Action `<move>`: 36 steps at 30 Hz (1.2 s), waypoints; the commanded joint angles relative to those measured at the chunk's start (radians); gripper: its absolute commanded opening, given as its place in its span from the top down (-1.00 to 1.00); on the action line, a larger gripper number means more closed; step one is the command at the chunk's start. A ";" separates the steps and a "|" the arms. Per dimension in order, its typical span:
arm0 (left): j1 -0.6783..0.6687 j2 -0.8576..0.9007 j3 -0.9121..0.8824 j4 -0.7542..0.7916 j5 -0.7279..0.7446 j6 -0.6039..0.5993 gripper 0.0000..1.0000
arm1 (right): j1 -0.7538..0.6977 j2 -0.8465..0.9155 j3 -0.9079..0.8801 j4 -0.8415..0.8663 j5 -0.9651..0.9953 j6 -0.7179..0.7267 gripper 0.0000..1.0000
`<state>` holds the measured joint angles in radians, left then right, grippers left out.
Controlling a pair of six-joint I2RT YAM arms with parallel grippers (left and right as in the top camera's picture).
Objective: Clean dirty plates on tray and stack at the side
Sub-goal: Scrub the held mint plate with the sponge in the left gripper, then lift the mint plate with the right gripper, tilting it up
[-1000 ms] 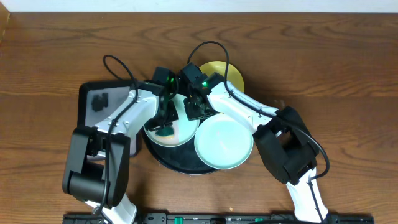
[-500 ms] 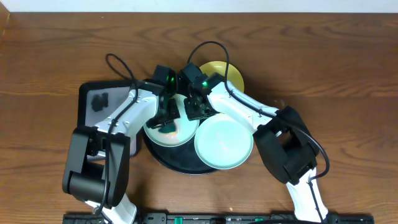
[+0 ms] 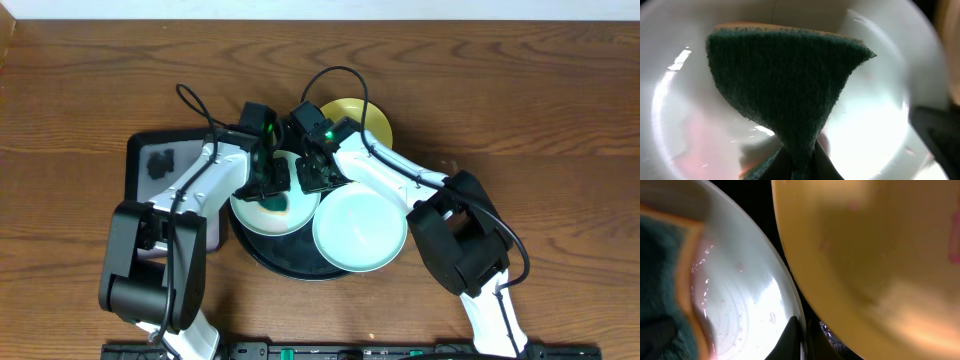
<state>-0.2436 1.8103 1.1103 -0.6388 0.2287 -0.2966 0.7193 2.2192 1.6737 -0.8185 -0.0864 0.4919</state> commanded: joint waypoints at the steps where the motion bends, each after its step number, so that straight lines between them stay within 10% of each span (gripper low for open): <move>1: 0.042 -0.018 0.059 0.000 0.121 0.073 0.85 | 0.008 0.050 -0.002 -0.013 -0.001 -0.015 0.93; 18: 0.444 -0.339 0.171 -0.231 -0.095 -0.074 0.85 | 0.008 0.049 -0.002 -0.003 -0.065 -0.054 0.98; 36: 0.496 -0.346 0.170 -0.258 -0.119 -0.071 0.85 | 0.030 -0.233 0.023 -0.053 0.228 -0.221 0.98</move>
<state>0.2478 1.4696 1.2629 -0.8948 0.1265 -0.3630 0.7322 2.0586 1.6821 -0.8631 -0.0196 0.3157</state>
